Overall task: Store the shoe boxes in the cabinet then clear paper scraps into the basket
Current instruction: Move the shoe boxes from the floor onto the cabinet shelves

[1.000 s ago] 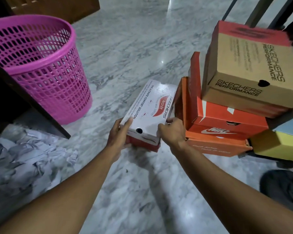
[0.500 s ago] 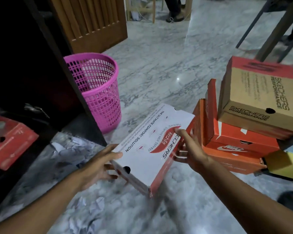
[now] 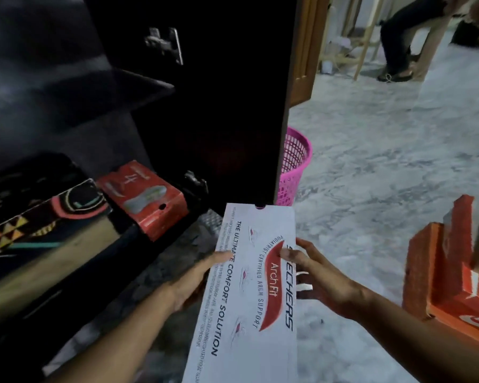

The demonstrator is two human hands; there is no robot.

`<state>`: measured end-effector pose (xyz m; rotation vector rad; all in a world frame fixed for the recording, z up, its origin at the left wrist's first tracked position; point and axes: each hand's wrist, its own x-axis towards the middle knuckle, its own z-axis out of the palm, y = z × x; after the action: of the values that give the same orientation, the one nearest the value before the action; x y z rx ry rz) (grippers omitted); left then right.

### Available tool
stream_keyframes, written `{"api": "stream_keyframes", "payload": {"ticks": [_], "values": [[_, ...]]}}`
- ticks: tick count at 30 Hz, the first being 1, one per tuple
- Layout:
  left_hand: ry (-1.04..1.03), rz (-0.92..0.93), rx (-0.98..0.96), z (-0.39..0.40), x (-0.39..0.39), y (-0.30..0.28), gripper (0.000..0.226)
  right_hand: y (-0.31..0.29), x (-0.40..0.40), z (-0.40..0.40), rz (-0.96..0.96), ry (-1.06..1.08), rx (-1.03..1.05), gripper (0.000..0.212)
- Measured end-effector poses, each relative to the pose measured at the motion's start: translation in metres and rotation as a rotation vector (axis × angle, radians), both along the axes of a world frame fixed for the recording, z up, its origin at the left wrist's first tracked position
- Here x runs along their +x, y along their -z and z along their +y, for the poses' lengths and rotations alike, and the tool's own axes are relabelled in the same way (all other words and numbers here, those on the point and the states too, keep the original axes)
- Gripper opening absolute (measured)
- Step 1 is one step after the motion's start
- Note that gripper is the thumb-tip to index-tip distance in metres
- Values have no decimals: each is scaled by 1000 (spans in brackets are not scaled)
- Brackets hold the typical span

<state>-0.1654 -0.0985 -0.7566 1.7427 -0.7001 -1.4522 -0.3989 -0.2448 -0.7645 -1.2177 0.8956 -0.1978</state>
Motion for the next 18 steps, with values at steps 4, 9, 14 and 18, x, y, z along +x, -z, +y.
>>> {"api": "stream_keyframes", "payload": {"ticks": [4, 9, 14, 18], "values": [[-343, -62, -156, 22, 43, -8, 53, -14, 47, 3, 31, -227, 21, 72], [-661, -78, -201, 16, 88, -16, 50, -11, 91, 9, 11, -405, 33, 63], [-835, -23, -289, -4, 127, -11, 68, -9, 158, -4, -79, -211, -34, 49], [-902, 17, -236, -14, 136, 5, 81, -8, 219, -13, -113, -110, -39, 54]]}}
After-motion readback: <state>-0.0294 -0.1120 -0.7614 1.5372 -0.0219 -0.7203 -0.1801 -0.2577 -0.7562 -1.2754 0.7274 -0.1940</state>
